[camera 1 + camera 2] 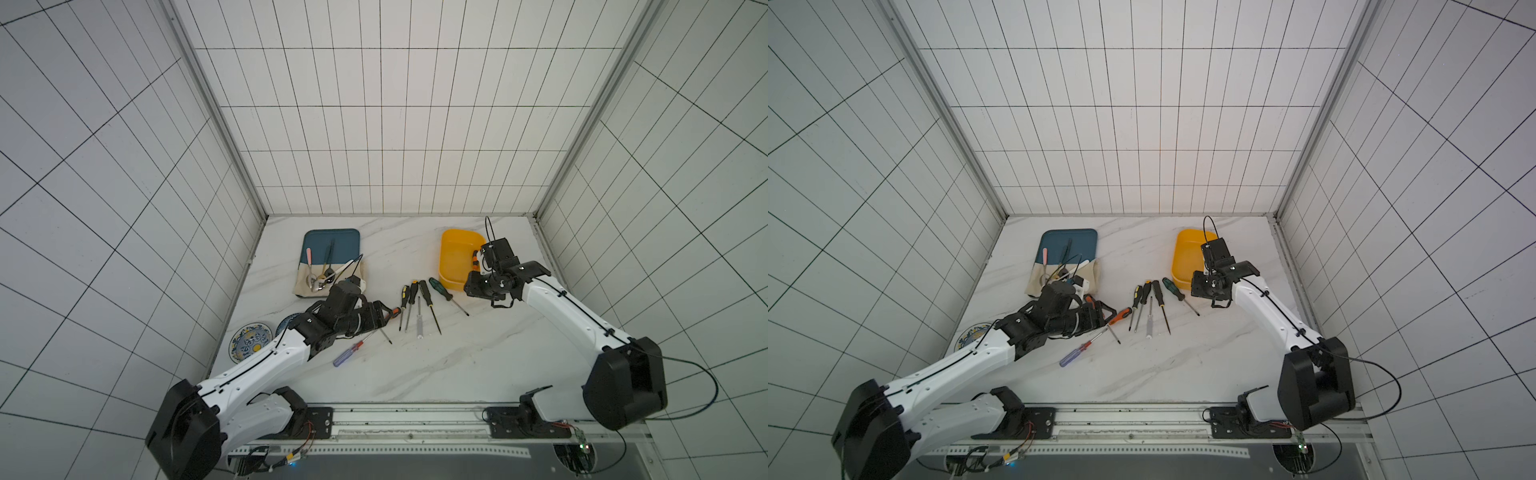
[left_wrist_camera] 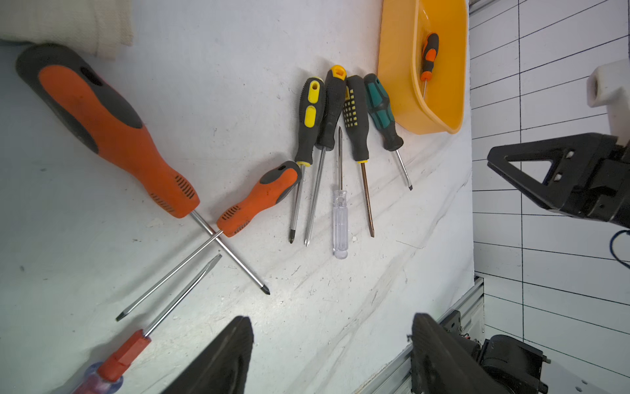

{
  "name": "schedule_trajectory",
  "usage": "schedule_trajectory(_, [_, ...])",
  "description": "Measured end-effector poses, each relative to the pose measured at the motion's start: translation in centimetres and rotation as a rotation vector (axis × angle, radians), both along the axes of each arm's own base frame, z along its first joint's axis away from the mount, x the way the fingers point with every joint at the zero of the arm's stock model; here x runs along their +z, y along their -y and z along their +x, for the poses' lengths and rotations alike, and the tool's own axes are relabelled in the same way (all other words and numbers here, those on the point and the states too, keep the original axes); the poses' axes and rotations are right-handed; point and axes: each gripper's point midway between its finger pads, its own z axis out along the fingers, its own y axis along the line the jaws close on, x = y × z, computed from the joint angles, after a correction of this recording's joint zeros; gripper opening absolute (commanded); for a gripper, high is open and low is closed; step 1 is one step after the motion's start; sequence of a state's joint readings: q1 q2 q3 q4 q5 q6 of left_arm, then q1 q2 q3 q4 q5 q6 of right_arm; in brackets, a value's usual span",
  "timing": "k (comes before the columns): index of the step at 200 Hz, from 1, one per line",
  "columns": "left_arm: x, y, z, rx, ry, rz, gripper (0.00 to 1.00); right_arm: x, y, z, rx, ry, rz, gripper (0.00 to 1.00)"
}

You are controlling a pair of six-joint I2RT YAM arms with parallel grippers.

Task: Put the screwdriver on the desktop into the storage box
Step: Pick up the screwdriver from the center of the board.

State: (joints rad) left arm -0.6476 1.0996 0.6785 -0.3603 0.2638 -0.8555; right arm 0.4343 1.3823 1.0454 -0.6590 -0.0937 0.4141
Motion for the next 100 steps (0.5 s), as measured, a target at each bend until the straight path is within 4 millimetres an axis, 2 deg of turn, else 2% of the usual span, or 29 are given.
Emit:
schedule_trajectory(33, [0.9, 1.8, 0.4, -0.044, 0.022, -0.037, 0.77, -1.7, -0.2, -1.0, 0.017, -0.027, -0.003, 0.48])
schedule_trajectory(56, [1.8, 3.4, 0.5, -0.087, 0.052, -0.068, 0.77, -2.3, -0.8, -0.6, 0.028, -0.027, -0.002, 0.47])
schedule_trajectory(100, [3.3, 4.3, 0.4, -0.128, 0.104, -0.121, 0.77, -4.9, -1.8, -0.3, 0.057, -0.075, -0.026, 0.47])
